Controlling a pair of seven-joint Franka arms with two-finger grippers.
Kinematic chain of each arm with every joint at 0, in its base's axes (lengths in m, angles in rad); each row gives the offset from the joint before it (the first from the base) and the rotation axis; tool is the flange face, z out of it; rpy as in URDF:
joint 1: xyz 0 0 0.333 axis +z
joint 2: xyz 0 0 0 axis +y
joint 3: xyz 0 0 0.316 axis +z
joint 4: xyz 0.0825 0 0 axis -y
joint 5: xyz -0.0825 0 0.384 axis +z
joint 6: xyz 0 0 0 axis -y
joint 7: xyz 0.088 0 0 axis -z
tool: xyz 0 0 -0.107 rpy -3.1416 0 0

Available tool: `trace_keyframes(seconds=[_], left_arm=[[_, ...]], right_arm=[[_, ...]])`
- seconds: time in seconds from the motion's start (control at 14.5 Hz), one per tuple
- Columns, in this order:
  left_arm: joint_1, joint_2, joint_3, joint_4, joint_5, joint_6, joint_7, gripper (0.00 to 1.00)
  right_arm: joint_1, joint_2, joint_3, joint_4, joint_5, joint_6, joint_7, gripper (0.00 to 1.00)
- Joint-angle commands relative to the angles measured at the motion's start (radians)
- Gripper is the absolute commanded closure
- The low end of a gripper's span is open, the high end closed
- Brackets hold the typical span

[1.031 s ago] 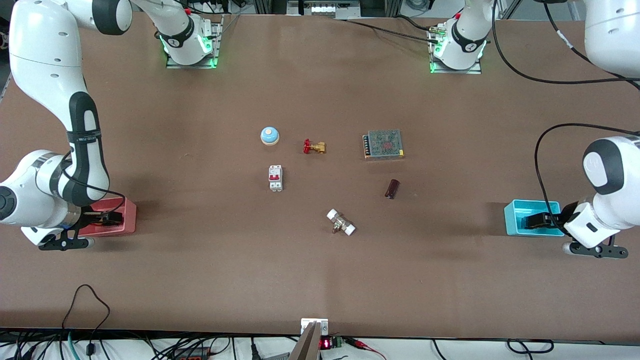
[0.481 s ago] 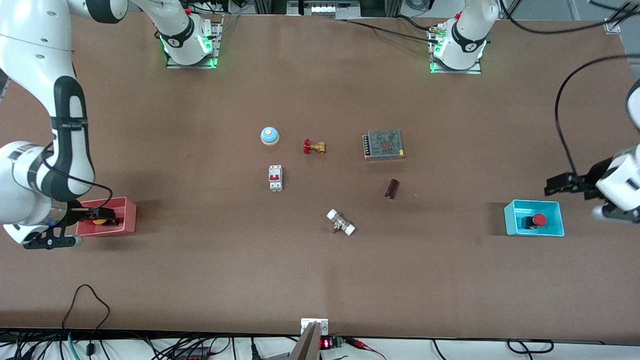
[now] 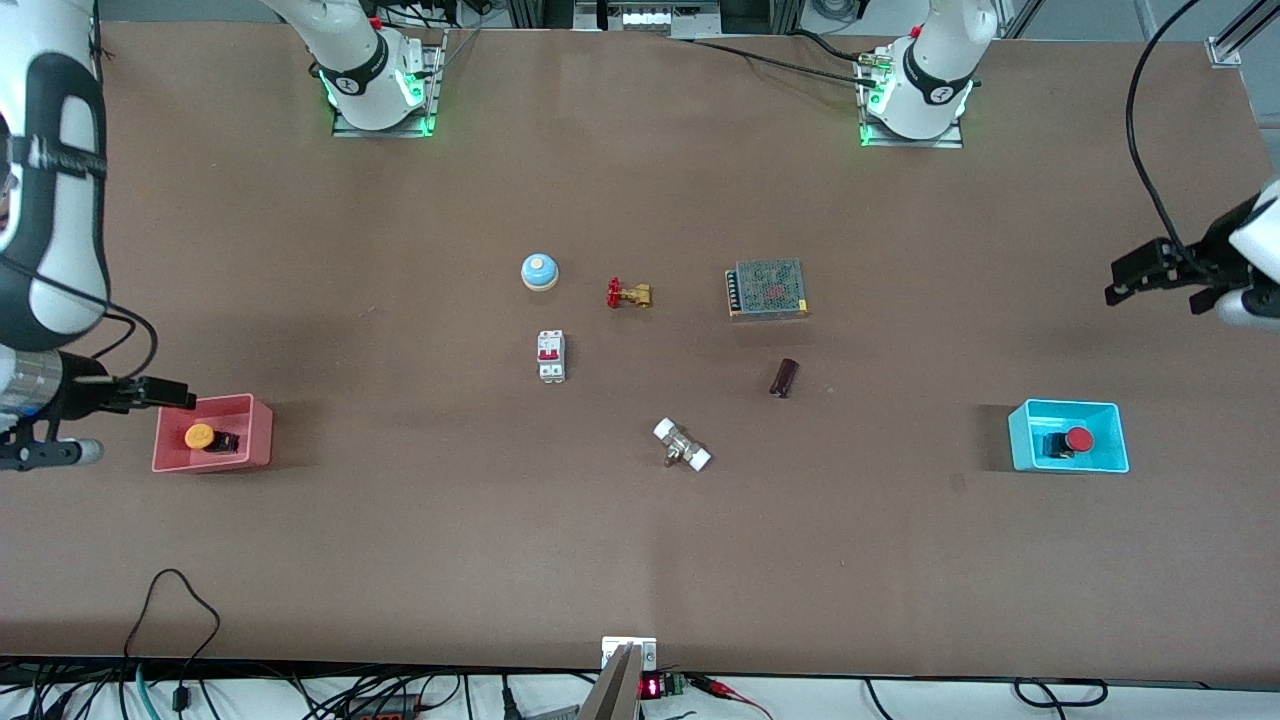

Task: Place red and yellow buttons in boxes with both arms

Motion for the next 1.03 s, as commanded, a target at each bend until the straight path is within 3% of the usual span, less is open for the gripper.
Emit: trace_keyframes(seconds=[0.0,0.28,0.55,0.62,0.83,0.89,0.96], left_arm=[[0.003,-0.073,-0.027,-0.073,0.026,0.010,-0.027,0.00],[0.000,-0.065,-0.036,-0.043,0.024,0.004,-0.044,0.00],[0.001,-0.069,-0.050,-0.040,0.040,-0.026,-0.079,0.00],[0.001,-0.070,-0.051,-0.038,0.040,-0.039,-0.100,0.00],[0.006,-0.073,-0.051,-0.021,0.038,-0.053,-0.102,0.00],[0.006,-0.066,-0.050,0.011,0.038,-0.062,-0.111,0.00],[0.008,-0.061,-0.048,0.040,0.038,-0.094,-0.113,0.00]], right_arm=[[0.073,-0.099,-0.001,-0.022,-0.001,-0.092,0.131,0.00],[0.121,-0.193,-0.004,-0.022,-0.031,-0.194,0.180,0.00],[0.084,-0.249,0.005,-0.005,-0.089,-0.248,0.179,0.00],[0.046,-0.259,0.031,0.003,-0.103,-0.249,0.177,0.00],[-0.169,-0.303,0.261,-0.002,-0.212,-0.245,0.183,0.00],[-0.198,-0.308,0.307,-0.005,-0.238,-0.251,0.186,0.00],[-0.195,-0.317,0.307,-0.009,-0.241,-0.254,0.191,0.00]])
